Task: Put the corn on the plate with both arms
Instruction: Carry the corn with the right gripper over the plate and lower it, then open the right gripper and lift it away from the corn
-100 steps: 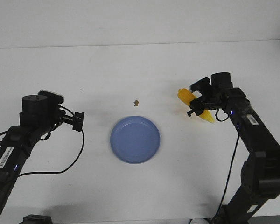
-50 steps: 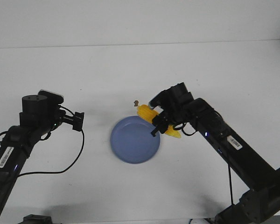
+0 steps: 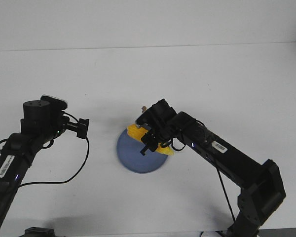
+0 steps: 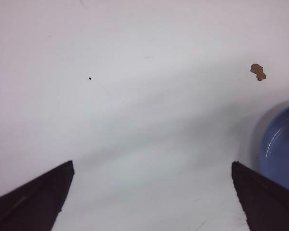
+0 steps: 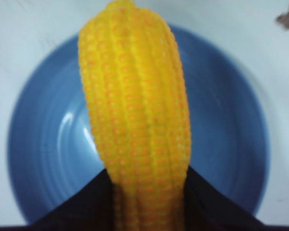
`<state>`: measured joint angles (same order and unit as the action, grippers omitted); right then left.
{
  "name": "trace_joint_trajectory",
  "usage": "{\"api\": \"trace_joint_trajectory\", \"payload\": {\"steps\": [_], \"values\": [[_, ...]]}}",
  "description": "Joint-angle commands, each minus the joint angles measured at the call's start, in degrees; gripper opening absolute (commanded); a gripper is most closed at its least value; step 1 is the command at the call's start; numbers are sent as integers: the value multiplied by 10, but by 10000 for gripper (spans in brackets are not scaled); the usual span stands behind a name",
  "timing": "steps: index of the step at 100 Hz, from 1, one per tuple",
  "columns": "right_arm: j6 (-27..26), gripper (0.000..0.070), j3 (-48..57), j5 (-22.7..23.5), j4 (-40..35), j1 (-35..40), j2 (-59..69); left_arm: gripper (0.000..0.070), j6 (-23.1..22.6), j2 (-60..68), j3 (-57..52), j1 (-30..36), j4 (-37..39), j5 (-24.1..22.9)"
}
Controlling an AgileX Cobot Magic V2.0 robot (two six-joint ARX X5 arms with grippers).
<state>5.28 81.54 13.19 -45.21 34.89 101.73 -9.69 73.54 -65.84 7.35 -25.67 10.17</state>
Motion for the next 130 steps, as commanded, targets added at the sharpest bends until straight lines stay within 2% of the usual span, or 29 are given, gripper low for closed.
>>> {"api": "trace_joint_trajectory", "payload": {"steps": [1,6,21,35,46,78,94,130], "values": [[-10,281,8,-2,0,5,18,700,3,5,-9,0,4,-1],[-10,312,8,-2,0,6,22,700,3,5,-9,0,4,-1],[-9,321,8,-12,11,7,24,700,3,5,-9,0,4,-1],[-10,453,8,-15,12,7,24,700,3,5,-9,0,4,-1],[-10,493,8,-14,10,7,24,700,3,5,-9,0,5,-1],[-10,502,8,-14,15,6,22,700,3,5,-9,0,5,-1],[-11,487,8,-14,32,-17,-9,700,1,5,-9,0,4,-1],[-15,482,8,-15,23,-147,-156,700,3,5,-9,0,2,-1]]}}
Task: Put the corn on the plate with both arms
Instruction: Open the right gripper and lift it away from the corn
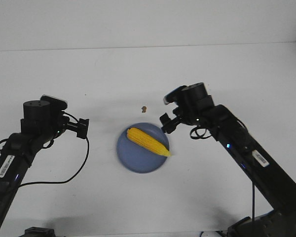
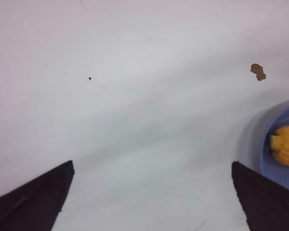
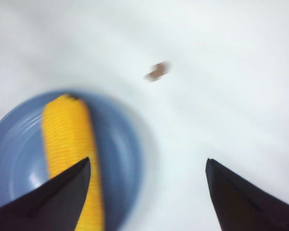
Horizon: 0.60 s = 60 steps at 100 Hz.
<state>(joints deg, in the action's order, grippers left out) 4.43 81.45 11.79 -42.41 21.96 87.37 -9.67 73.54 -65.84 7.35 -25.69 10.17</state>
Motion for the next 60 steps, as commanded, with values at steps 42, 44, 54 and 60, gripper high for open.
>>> {"api": "trace_joint_trajectory", "payload": {"steps": [42,44,54,60], "values": [[11,482,-80,0,-3,-202,-230,700,24,5,-9,-6,-8,-1],[14,482,-92,0,1,-210,-243,700,24,5,-9,-7,-9,-1],[15,482,-158,0,31,-251,-314,700,26,5,-9,-7,-17,-1],[12,482,-202,0,58,-270,-362,700,31,3,-8,-10,-21,7]]}}
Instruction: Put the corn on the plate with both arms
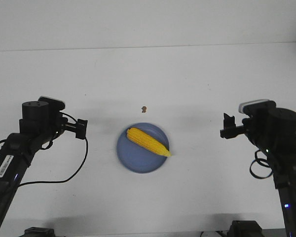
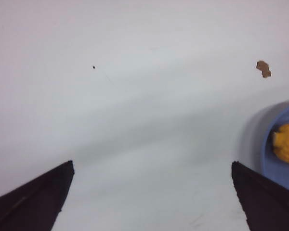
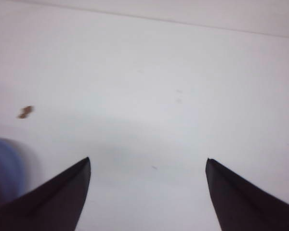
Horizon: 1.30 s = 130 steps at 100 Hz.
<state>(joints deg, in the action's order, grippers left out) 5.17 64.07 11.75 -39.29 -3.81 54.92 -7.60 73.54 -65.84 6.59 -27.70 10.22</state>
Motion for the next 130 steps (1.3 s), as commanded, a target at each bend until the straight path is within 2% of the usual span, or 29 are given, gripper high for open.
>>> {"api": "trace_joint_trajectory", "payload": {"steps": [1,12,22,46,60,83,93,130], "values": [[3,482,-35,0,31,-15,-45,700,12,2,-8,-3,-1,11],[-9,482,-104,1,78,-35,-122,700,22,-7,-6,-6,-1,36],[-10,482,-157,0,105,-37,-181,700,27,-36,17,-6,19,38],[-24,482,-269,2,127,-37,-305,700,52,-182,173,-6,143,38],[-40,482,-317,3,140,-37,-365,700,70,-270,248,-6,169,29],[-46,482,-329,4,162,-37,-411,700,99,-386,315,-6,175,-32],[-61,482,-329,9,164,-36,-410,700,106,-417,320,-6,170,-38],[-61,481,-329,2,193,-36,-410,700,107,-459,320,-6,170,-48]]}}
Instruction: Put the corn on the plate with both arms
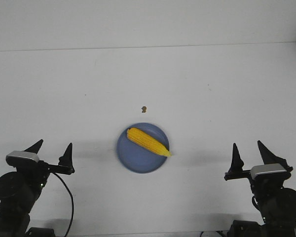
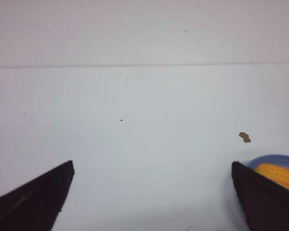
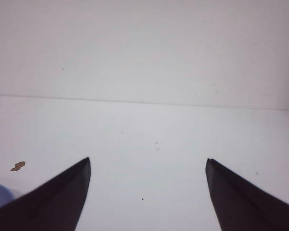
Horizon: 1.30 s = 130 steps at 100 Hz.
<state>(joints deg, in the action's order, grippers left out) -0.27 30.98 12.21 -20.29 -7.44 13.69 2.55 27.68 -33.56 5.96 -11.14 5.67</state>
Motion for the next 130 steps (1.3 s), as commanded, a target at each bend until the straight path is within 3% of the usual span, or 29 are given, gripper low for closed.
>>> {"api": "trace_joint_trajectory", "payload": {"steps": [1,9,21,25,32,40,45,130], "values": [[-6,480,2,-3,2,0,2,700,6,-1,-2,0,4,-2],[-6,405,2,-3,1,0,2,700,6,-2,-2,1,4,-1],[-6,178,2,-3,1,0,2,678,6,-5,-2,0,5,-1],[-6,108,2,-3,1,0,2,593,5,-5,-2,0,6,-1],[-5,12,2,-5,1,0,2,386,6,-5,-2,1,5,-1],[-5,7,2,-11,2,0,2,123,6,-5,-2,0,5,-1],[-5,7,2,-18,2,0,2,0,5,-5,-2,0,5,-1],[-5,7,2,-17,9,0,2,12,5,-5,-2,0,6,-1]]}}
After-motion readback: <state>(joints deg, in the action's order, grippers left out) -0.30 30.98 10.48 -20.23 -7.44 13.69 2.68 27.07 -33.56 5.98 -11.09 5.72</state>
